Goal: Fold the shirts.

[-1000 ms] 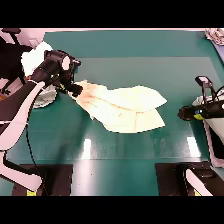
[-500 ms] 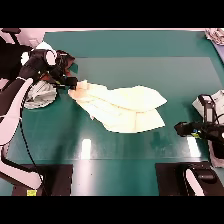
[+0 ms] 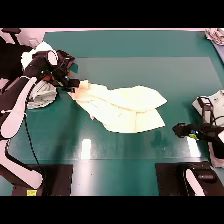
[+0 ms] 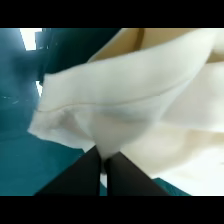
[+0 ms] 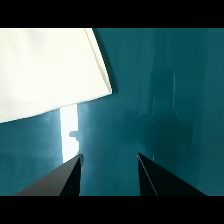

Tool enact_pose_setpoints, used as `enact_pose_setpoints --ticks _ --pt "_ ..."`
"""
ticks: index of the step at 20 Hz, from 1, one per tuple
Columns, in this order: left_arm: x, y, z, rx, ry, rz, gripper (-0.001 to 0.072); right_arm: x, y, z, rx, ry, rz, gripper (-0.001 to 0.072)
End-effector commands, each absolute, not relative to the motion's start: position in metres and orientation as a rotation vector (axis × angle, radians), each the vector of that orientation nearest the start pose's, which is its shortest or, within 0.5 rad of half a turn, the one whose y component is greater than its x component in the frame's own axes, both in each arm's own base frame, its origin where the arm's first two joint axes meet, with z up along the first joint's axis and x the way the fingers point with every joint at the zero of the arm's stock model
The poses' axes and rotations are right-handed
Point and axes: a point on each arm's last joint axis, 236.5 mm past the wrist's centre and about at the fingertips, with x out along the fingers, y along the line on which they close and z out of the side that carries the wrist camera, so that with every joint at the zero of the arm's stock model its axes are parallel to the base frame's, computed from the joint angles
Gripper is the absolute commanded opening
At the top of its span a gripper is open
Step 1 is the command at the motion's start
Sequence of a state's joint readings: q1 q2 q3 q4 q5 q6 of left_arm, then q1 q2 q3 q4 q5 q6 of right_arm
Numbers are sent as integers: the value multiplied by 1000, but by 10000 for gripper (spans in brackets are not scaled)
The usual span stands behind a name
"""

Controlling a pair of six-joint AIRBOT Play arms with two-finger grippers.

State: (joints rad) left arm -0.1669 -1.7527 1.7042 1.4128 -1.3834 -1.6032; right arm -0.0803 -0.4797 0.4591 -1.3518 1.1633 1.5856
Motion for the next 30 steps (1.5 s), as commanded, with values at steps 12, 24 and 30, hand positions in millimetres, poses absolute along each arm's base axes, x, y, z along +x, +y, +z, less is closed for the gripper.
enact_pose_setpoints --ticks 12,24,30 --pt "475 -155 156 -382 1120 -259 34 300 41 -64 367 1289 65 412" --pt "473 -166 163 -408 1113 -306 34 385 46 -76 523 1175 30 555" --pt "473 -166 163 -408 1113 -306 34 380 69 -105 501 1246 57 542"
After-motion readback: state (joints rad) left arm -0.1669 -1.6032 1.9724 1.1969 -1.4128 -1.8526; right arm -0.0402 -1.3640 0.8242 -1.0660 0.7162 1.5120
